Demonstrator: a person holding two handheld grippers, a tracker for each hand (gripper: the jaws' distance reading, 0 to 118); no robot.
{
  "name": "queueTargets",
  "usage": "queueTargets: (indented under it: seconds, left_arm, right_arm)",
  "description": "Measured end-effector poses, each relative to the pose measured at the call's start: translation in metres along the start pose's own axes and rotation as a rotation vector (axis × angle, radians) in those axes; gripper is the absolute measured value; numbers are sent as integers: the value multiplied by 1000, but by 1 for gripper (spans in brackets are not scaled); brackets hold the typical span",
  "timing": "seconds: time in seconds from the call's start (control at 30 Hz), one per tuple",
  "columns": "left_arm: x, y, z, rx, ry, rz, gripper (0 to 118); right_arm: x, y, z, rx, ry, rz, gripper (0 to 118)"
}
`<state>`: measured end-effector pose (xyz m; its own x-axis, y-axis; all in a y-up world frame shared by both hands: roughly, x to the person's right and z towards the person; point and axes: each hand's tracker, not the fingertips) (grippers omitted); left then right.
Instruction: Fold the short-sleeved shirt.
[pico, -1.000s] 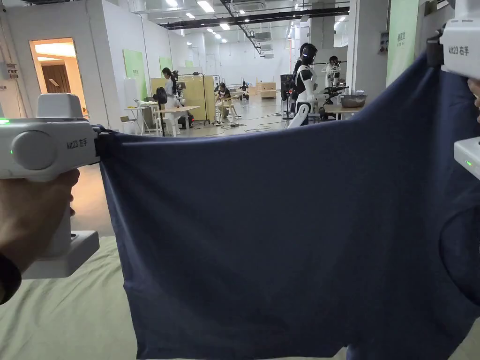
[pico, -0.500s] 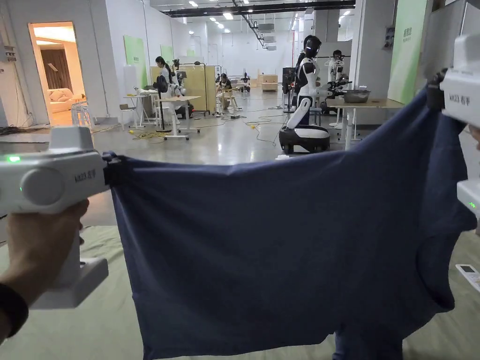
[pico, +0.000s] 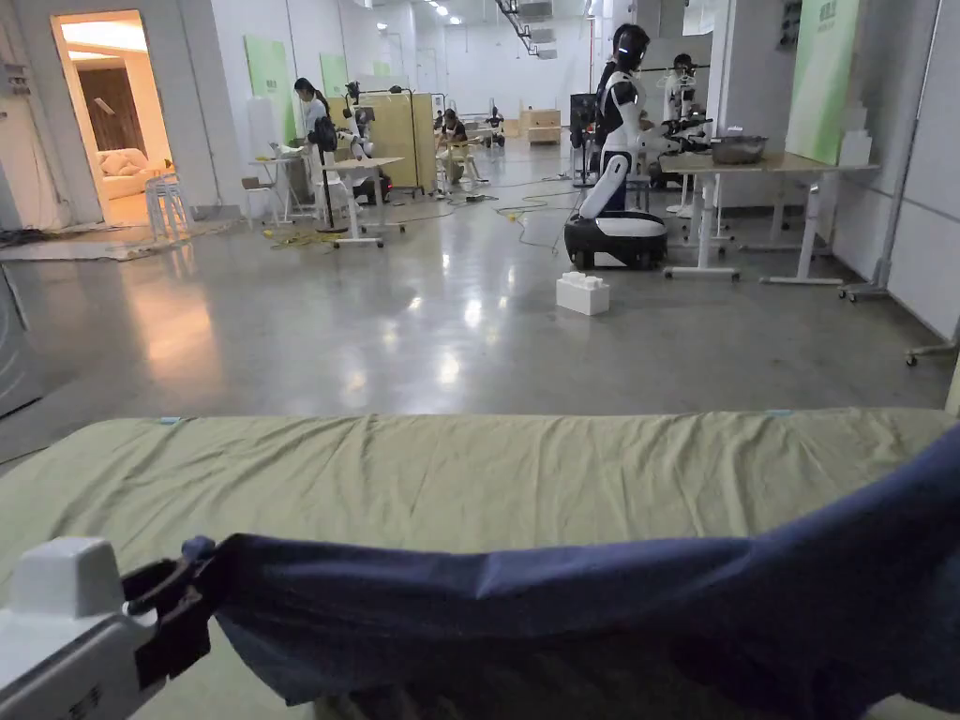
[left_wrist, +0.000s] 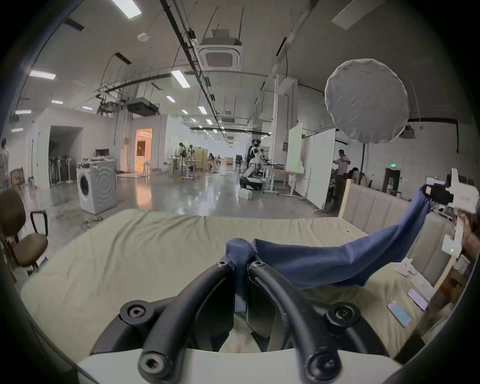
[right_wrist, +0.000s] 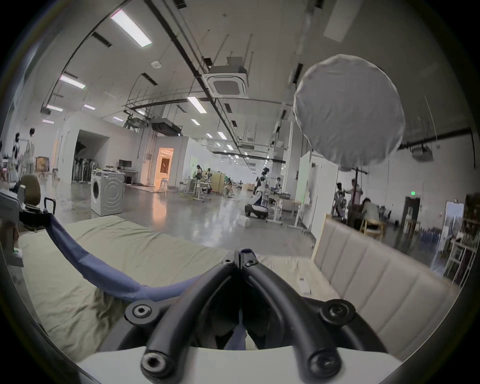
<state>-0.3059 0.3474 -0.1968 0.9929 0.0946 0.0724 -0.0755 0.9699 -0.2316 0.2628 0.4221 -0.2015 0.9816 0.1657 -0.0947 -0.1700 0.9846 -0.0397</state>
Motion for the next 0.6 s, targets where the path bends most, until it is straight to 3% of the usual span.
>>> queueTargets:
  seconds: [0.07, 0.1, 0.17, 0.2, 0.23, 0.27, 0.37, 0.4, 0.53, 0.6]
  left_arm:
    - [-9, -33, 22, -33, -28, 20, 8]
    - [-12, -52, 35, -20, -35, 17, 8]
    - [-16, -83, 55, -48, -45, 53, 8]
    - [-18, -102, 66, -78, -47, 73, 8]
    - [-19, -116, 74, -103, -54, 90, 8]
    - [-18, -130, 84, -129, -64, 84, 8]
    - [-21, -173, 108, -228, -74, 74, 8]
    - [-22, -182, 113, -257, -80, 78, 8]
    - [-30, -216, 115, -408, -99, 83, 8]
    - [-32, -227, 114, -472, -100, 17, 8]
  right_arm:
    - [-6, -29, 38, 36, -31, 54, 0]
    - [-6, -56, 53, -79, -5, -62, 0]
    - [-12, -82, 88, -50, -14, -11, 0]
    - [-16, -106, 106, -147, -8, -83, 0]
    - [-18, -114, 116, -117, -21, -37, 0]
    - [-19, -133, 127, -226, -8, -124, 0]
    - [-17, -187, 151, -397, -43, -205, 0]
    - [-17, -199, 155, -412, -40, -178, 0]
    - [-23, -239, 156, -556, -38, -225, 0]
    - [-21, -250, 149, -596, -41, -248, 0]
